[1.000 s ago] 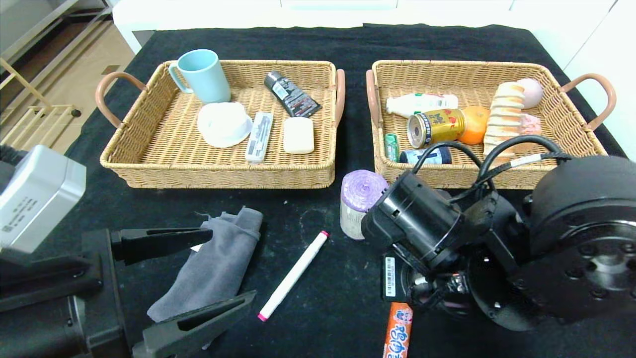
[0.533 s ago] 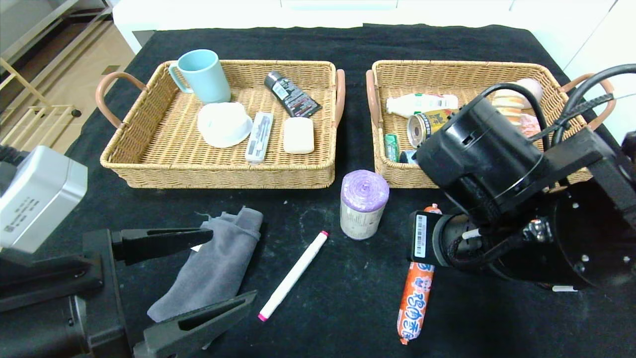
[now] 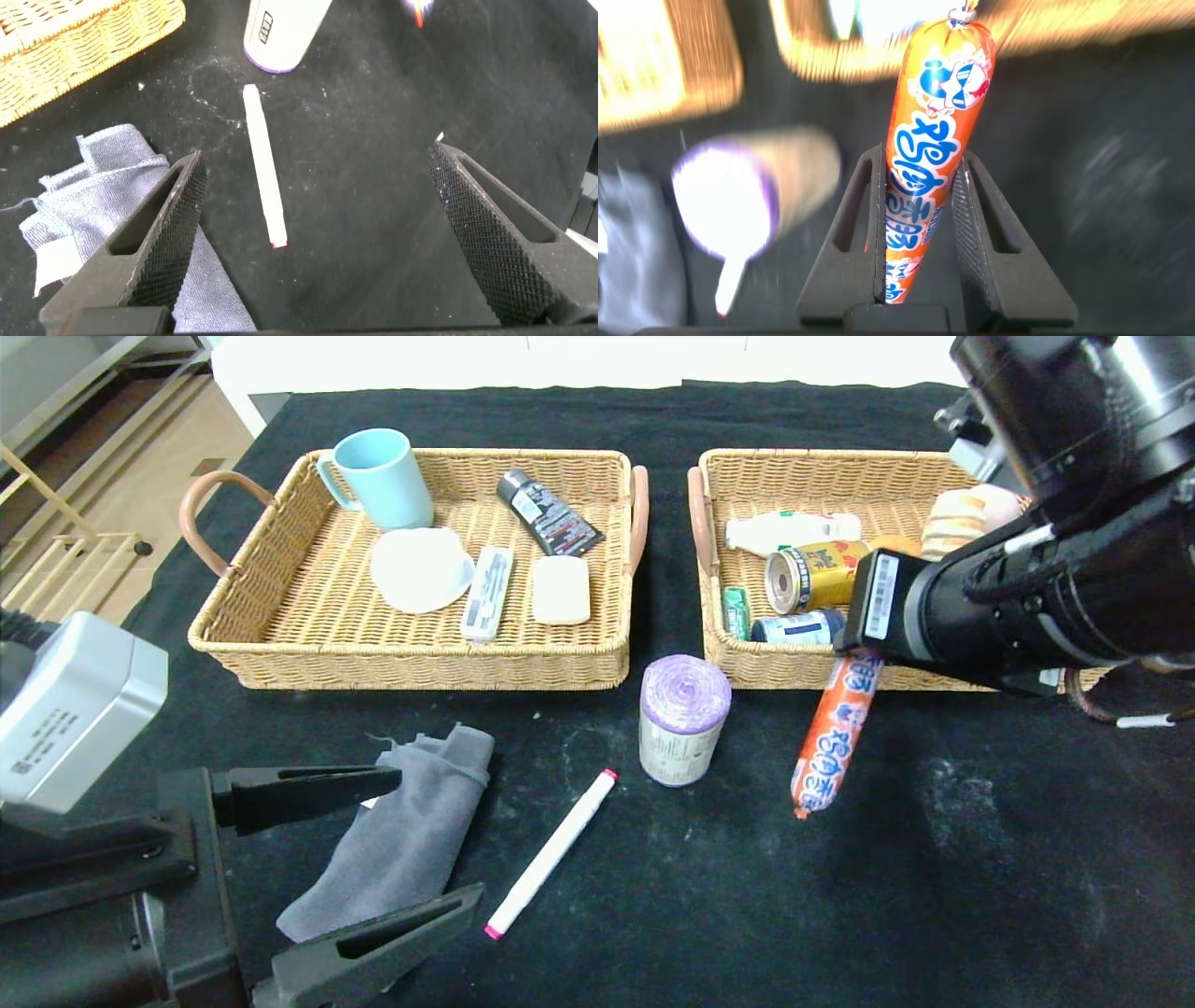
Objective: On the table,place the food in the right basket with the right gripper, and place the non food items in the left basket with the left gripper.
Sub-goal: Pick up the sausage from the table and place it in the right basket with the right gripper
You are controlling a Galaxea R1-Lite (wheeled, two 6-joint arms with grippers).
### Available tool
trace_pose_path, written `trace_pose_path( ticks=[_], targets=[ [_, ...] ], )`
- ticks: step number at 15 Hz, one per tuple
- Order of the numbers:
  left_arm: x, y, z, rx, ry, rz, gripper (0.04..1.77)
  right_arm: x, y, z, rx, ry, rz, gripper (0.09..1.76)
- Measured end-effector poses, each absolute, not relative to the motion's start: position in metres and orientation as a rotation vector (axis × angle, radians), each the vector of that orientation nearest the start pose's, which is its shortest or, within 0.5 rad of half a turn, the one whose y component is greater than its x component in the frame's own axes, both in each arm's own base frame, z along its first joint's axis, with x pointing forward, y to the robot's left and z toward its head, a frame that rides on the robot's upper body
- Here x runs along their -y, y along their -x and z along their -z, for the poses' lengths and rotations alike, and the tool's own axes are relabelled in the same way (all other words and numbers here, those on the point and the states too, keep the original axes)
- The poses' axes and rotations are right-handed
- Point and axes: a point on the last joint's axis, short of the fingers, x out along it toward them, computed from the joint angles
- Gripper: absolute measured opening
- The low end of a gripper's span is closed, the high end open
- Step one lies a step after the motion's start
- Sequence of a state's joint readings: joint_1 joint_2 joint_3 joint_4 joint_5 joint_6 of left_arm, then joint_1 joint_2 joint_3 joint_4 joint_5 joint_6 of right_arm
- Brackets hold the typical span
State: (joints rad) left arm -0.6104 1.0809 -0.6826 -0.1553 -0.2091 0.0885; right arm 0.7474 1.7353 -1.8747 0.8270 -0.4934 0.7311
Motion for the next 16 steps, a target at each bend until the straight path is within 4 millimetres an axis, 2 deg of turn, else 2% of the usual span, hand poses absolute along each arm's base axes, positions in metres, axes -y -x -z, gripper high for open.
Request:
trace_pose_path(
  ticks=[3, 7, 12, 16],
  targets=[
    [0.089, -0.119, -0.242, -0.209, -0.133, 0.826, 1.72, -0.174, -0.234, -0.352, -0.510, -0.372, -0.004, 0.51],
    [0.089, -0.118, -0.242, -0.209, -0.133, 0.826, 1.72, -0.172, -0.255, -0.363, -0.369, -0.428, -0.018, 0.51],
    [0.089, -0.120, -0.235, -0.232, -0.139, 0.824, 1.72, -0.175, -0.280, -0.367, -0.244, -0.437, -0.031, 0.51],
    [0.088, -0.119, -0.237, -0.223, -0.137, 0.821, 1.72, -0.176, -0.296, -0.366, -0.180, -0.454, -0.027, 0.51]
  ],
)
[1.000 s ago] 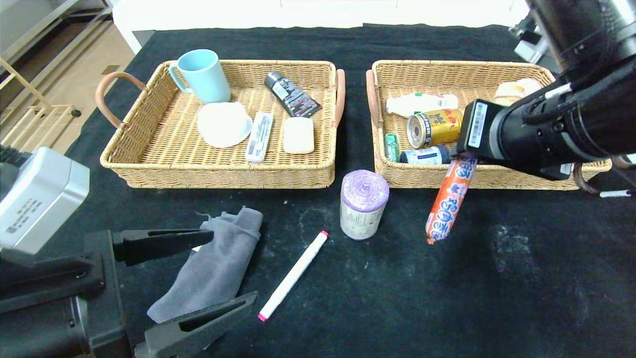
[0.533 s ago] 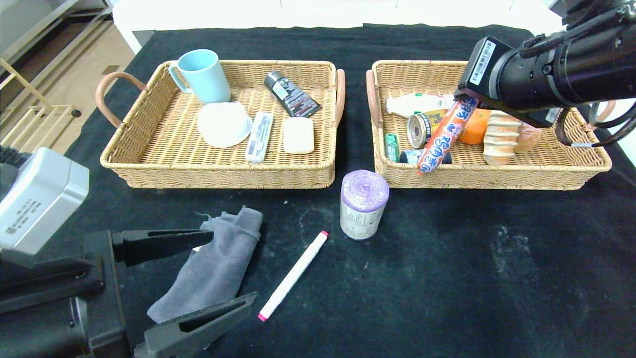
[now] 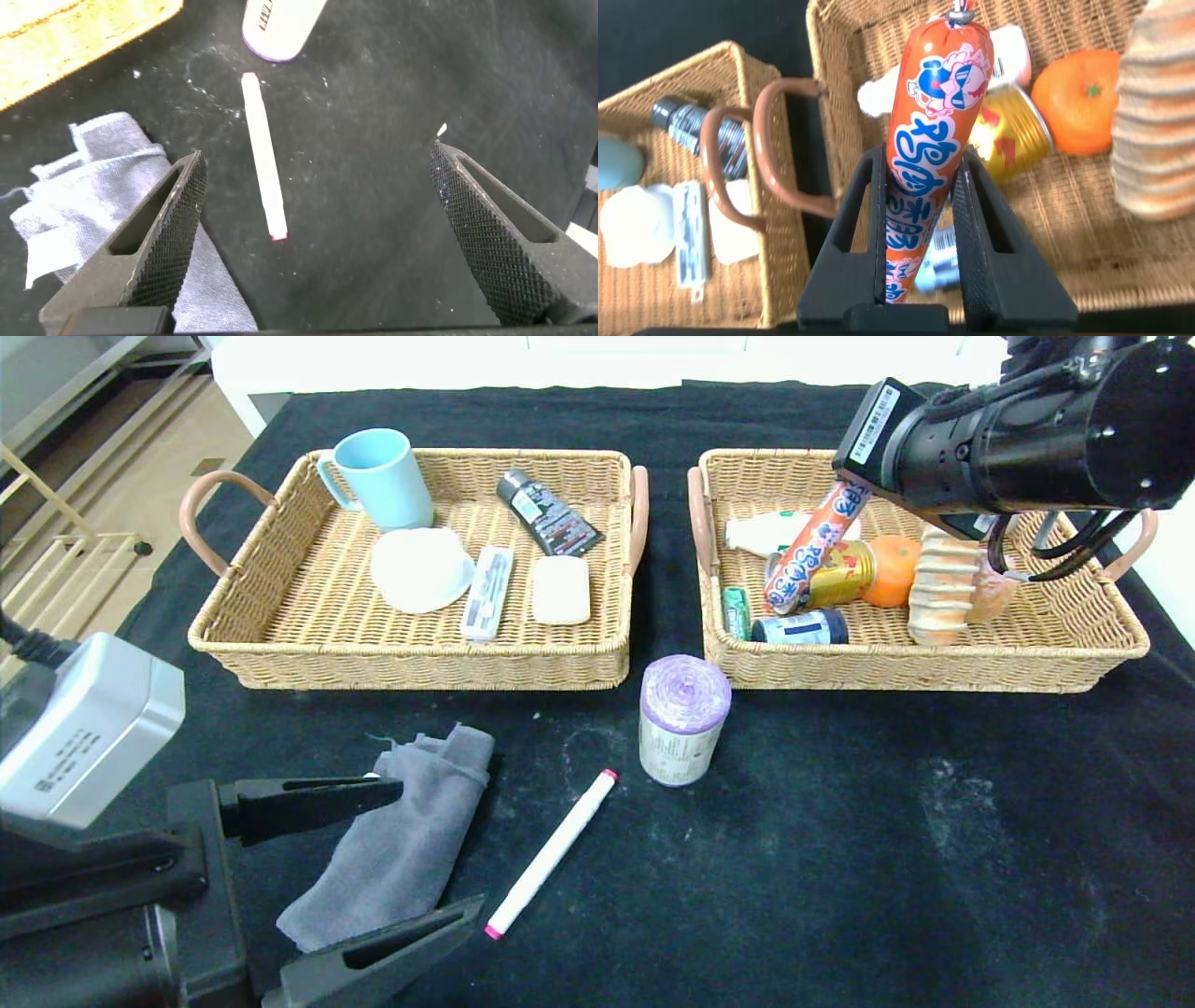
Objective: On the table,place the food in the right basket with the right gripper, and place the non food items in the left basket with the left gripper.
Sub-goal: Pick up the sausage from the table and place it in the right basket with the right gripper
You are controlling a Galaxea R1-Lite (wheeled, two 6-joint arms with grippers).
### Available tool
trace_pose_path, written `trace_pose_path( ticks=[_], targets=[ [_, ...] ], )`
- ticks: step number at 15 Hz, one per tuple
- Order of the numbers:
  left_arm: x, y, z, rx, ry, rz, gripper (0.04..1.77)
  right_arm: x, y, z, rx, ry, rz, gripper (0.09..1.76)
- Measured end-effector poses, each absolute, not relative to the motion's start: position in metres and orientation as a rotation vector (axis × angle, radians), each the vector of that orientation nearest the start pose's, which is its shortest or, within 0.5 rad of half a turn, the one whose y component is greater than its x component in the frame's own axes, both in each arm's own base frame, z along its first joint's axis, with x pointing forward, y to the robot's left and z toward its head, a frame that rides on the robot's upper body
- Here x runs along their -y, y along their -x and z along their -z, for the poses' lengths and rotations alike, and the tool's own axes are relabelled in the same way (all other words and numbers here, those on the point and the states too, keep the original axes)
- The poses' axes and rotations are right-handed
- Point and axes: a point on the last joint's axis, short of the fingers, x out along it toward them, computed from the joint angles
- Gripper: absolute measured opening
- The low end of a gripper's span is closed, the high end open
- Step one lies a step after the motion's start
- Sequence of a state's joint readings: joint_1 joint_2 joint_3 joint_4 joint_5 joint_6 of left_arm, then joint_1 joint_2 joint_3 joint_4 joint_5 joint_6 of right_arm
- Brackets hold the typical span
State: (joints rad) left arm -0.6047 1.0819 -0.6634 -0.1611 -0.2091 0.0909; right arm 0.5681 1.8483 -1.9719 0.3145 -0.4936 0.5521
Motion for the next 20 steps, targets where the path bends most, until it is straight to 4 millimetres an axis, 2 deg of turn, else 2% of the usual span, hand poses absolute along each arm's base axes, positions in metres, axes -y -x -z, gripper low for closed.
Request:
trace_pose_path(
  ticks=[11, 18, 19, 20],
  targets=[
    [0.086, -0.118, -0.240, -0.207, -0.133, 0.815, 1.72, -0.183, -0.328, -0.350, -0.125, -0.446, -0.012, 0.51],
    [0.086, -0.117, -0.240, -0.206, -0.132, 0.816, 1.72, -0.184, -0.334, -0.344, -0.136, -0.433, -0.003, 0.51],
    [0.086, -0.117, -0.240, -0.205, -0.132, 0.815, 1.72, -0.184, -0.334, -0.344, -0.136, -0.430, -0.004, 0.56],
    [0.086, -0.117, -0.241, -0.205, -0.132, 0.815, 1.72, -0.184, -0.334, -0.344, -0.136, -0.425, -0.004, 0.69]
  ],
)
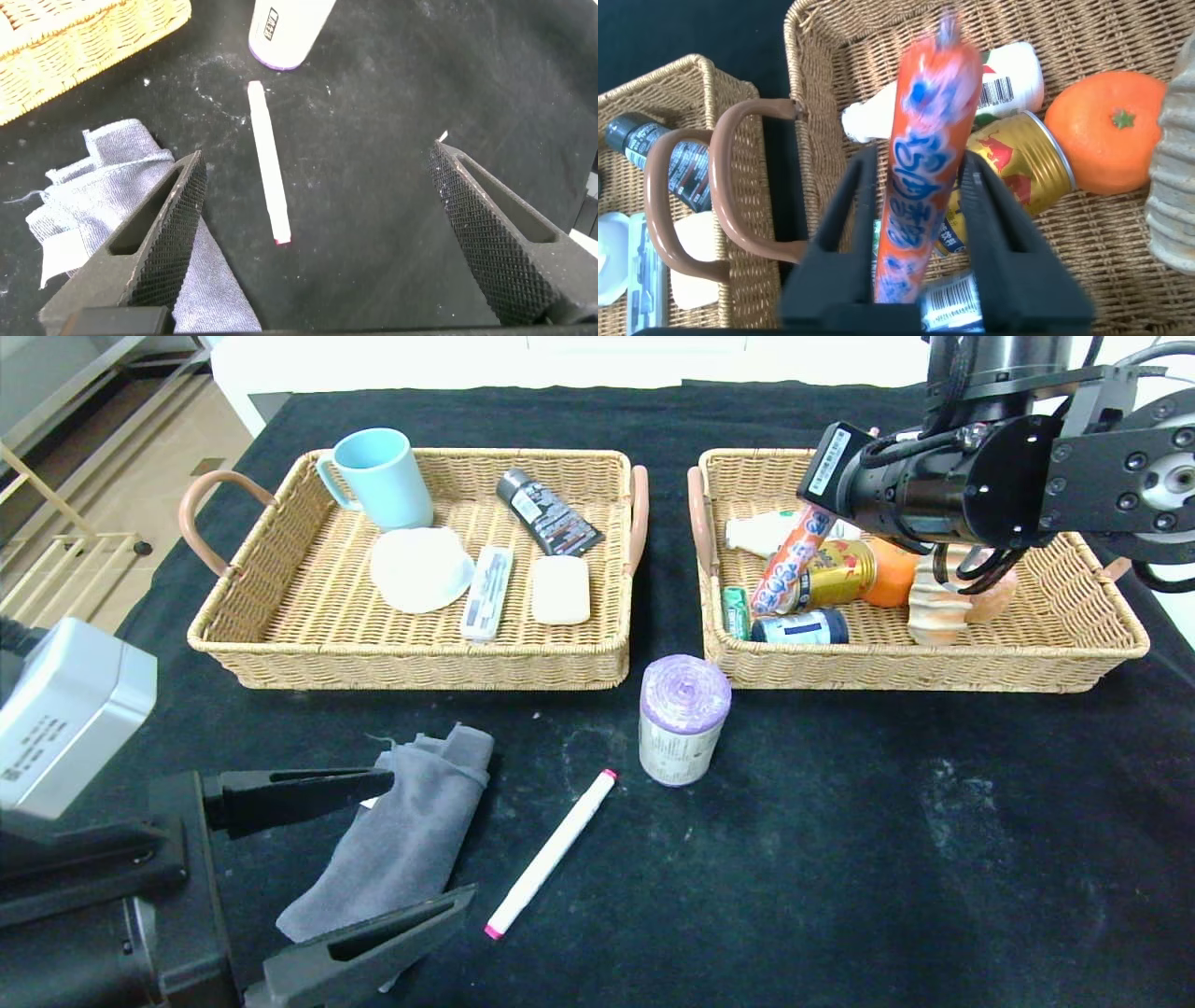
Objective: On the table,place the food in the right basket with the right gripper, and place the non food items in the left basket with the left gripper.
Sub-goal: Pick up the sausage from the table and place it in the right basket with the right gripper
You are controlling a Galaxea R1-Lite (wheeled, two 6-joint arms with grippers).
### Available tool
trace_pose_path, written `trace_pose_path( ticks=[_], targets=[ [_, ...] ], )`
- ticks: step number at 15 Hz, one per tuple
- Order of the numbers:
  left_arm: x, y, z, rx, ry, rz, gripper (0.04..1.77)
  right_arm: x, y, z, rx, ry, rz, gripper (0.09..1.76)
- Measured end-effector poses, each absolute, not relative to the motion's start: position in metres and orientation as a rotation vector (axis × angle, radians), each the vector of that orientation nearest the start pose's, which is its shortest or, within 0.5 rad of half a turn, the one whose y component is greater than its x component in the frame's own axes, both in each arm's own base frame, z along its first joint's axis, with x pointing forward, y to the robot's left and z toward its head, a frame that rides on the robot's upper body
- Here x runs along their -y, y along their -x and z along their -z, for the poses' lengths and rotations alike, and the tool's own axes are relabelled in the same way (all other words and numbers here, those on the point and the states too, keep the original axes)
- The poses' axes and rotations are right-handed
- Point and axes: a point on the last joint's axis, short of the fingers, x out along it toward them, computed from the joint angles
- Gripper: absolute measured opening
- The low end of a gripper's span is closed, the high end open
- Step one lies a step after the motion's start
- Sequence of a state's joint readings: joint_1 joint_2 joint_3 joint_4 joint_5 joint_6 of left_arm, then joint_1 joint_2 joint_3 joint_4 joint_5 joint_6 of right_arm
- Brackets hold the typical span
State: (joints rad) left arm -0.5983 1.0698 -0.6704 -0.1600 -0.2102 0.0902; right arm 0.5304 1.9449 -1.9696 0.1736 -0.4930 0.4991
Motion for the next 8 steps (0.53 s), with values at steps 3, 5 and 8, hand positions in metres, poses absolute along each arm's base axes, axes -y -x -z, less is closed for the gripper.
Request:
trace_pose_path(
  ticks=[3, 5, 8],
  targets=[
    [0.0857, -0.1174, -0.2405, -0.205, -0.133, 0.815, 1.72, -0.1856, -0.3327, -0.3439, -0.140, -0.417, -0.010, 1.02],
    [0.0856, -0.1173, -0.2407, -0.204, -0.134, 0.815, 1.72, -0.1868, -0.3311, -0.3445, -0.142, -0.415, -0.015, 1.18],
    [0.0853, -0.1170, -0.2411, -0.201, -0.133, 0.814, 1.72, -0.1862, -0.3288, -0.3458, -0.143, -0.413, -0.017, 1.35]
  ],
)
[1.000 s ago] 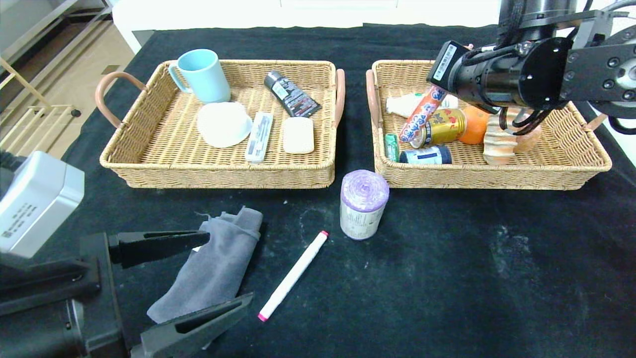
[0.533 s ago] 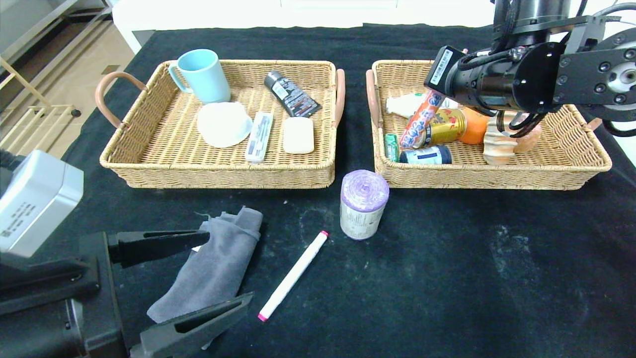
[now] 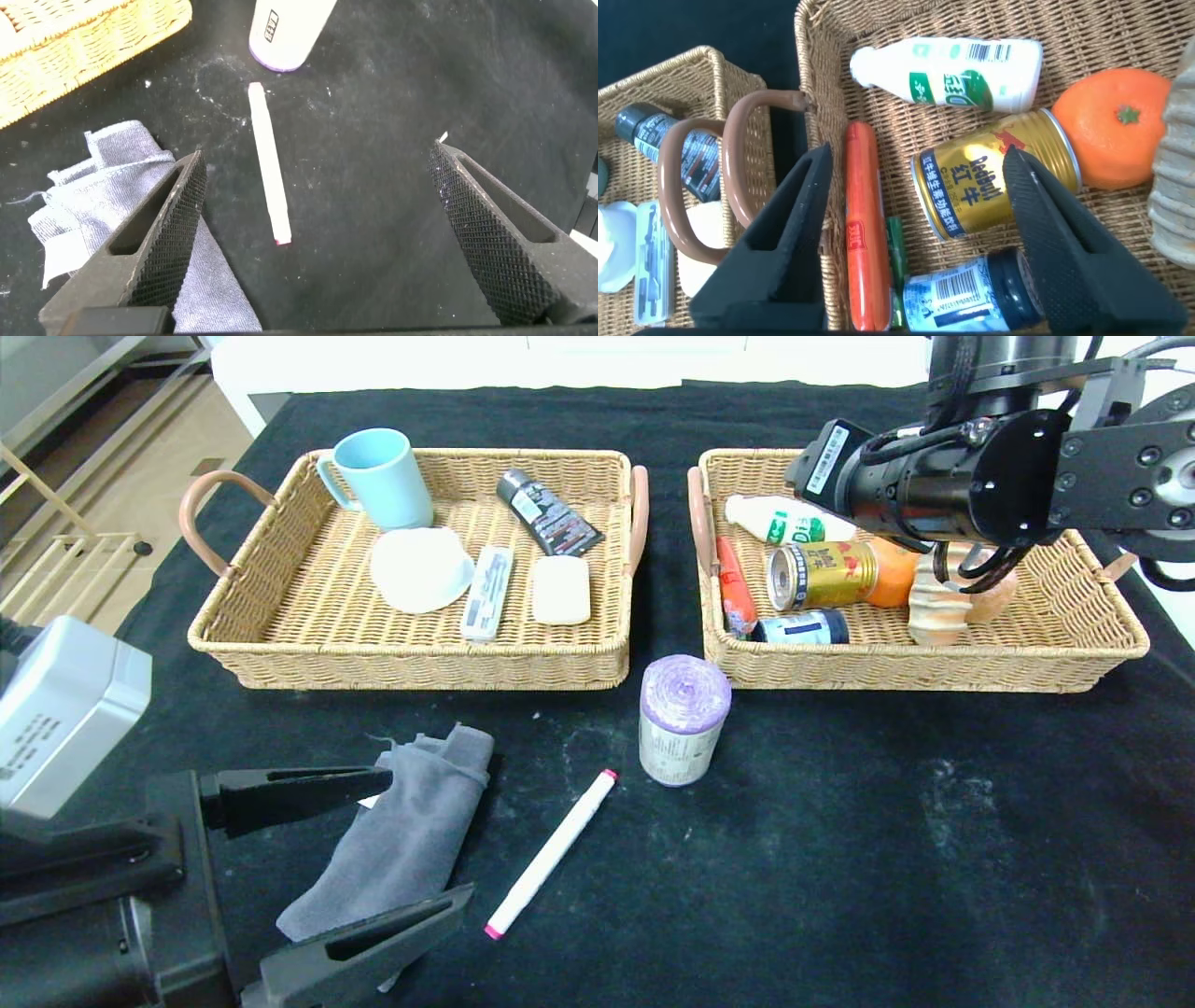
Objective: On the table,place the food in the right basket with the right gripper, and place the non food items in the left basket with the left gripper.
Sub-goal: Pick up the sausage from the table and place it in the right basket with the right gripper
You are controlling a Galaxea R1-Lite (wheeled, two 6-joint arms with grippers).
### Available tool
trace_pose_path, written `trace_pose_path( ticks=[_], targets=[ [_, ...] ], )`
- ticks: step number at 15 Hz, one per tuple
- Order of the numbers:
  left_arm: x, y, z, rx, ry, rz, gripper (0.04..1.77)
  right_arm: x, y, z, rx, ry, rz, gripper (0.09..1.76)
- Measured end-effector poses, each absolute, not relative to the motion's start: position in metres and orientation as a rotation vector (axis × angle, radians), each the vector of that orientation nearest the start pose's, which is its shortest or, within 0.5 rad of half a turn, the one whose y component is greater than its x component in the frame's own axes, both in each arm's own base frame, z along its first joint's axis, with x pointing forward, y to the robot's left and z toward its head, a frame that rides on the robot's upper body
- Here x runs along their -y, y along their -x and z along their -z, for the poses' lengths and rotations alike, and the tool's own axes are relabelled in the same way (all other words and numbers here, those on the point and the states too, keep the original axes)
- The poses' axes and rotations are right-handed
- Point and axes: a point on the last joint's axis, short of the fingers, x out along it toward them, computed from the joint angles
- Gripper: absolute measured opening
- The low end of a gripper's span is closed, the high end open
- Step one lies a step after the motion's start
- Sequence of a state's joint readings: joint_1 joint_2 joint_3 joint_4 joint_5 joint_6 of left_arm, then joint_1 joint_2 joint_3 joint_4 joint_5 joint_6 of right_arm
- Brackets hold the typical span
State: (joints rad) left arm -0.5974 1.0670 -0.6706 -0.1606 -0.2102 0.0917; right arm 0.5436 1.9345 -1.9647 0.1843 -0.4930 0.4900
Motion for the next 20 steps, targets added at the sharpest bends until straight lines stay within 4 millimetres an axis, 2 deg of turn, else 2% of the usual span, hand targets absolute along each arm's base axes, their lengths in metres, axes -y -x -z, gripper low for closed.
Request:
trace_pose_path(
  ticks=[2, 5, 10, 14, 20],
  targets=[
    [0.085, -0.117, -0.241, -0.202, -0.136, 0.816, 1.72, -0.185, -0.326, -0.345, -0.154, -0.400, -0.018, 1.43],
    [0.085, -0.117, -0.241, -0.199, -0.139, 0.816, 1.72, -0.183, -0.315, -0.331, -0.205, -0.281, -0.028, 1.51],
    [0.085, -0.117, -0.242, -0.199, -0.138, 0.816, 1.72, -0.170, -0.266, -0.322, -0.285, -0.154, -0.183, 1.61],
    [0.087, -0.118, -0.241, -0.217, -0.140, 0.816, 1.72, -0.141, -0.227, -0.308, -0.353, -0.074, -0.374, 1.65],
    [0.091, -0.124, -0.238, -0.234, -0.147, 0.792, 1.72, -0.093, -0.179, -0.258, -0.387, 0.059, -0.702, 1.68]
  ],
)
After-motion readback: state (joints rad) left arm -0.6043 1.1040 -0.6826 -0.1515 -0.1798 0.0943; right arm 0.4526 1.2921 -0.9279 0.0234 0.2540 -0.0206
